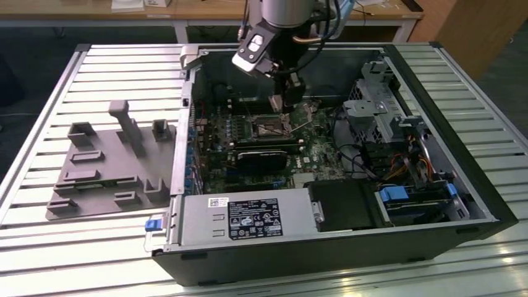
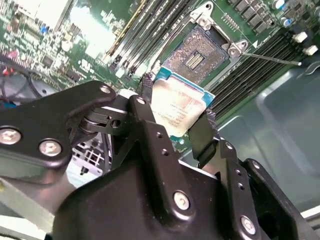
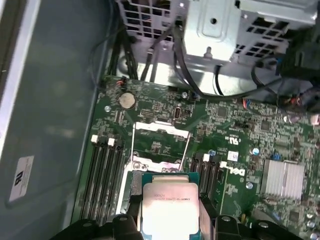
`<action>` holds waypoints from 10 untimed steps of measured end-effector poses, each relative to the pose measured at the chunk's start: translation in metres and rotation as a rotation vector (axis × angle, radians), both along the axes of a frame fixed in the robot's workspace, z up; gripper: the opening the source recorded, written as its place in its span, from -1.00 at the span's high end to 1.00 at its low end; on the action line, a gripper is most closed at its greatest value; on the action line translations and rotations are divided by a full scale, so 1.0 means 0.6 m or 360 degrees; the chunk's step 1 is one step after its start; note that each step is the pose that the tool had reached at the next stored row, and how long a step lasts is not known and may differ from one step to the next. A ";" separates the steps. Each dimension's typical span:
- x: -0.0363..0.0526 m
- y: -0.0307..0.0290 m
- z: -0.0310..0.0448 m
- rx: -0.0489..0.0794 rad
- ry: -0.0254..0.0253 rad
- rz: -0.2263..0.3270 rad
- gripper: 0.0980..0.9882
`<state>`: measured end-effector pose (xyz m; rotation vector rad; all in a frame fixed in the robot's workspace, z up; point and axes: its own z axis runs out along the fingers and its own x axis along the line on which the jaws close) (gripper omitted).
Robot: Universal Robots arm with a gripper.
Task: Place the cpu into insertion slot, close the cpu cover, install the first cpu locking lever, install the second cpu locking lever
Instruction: 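Place the cpu into insertion slot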
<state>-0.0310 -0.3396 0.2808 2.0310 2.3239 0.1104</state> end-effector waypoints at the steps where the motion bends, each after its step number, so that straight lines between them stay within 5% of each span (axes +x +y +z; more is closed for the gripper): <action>1: 0.000 0.0003 -0.002 0.0000 0.00001 -0.0021 0.01; 10: -0.010 0.0052 -0.020 -0.0001 -0.00001 -0.0164 0.01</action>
